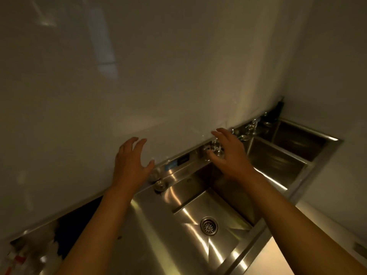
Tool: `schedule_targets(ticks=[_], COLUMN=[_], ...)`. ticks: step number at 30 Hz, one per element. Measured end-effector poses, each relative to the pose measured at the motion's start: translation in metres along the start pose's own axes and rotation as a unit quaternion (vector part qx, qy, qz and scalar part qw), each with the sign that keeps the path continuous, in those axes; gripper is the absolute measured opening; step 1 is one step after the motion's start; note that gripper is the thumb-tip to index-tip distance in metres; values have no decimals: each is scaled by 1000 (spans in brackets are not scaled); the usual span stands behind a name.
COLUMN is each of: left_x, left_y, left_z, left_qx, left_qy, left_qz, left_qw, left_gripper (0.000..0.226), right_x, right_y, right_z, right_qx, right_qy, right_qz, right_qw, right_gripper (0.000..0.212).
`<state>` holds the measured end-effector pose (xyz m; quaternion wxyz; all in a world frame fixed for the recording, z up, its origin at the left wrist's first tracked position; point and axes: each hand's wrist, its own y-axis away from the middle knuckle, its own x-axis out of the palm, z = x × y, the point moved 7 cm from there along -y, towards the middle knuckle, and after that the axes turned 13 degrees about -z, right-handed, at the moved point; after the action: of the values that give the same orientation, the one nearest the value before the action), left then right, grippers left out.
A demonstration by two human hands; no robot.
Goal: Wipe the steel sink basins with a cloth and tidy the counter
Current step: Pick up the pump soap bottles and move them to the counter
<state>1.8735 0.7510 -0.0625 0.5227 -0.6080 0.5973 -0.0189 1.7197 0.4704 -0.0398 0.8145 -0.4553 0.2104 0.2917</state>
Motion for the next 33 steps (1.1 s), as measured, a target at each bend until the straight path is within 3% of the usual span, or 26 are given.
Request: schedule_targets(ticks=[9,17,24,33], left_x=[50,104,144,192], left_y=[-29,-30,-13,-9], left_z=[-227,-417,-543,-624], left_qx=[99,184,238,267], left_qy=[77,134,190,230], left_qz=[-18,-37,-17,-1], left_qw=[992,973,952,936], left_gripper=[78,76,74,70], right_x=[-233,-419,-516,-575], right_y=[-27,13,55,84], right_z=[-108,-194,-242,-279], right_qx=[-12,4,26,57], right_qy=[67,148,200,247], right_qz=[-109,-191,-231,-254], right_qw=[992,970,952,933], right_gripper=[70,67,65,63])
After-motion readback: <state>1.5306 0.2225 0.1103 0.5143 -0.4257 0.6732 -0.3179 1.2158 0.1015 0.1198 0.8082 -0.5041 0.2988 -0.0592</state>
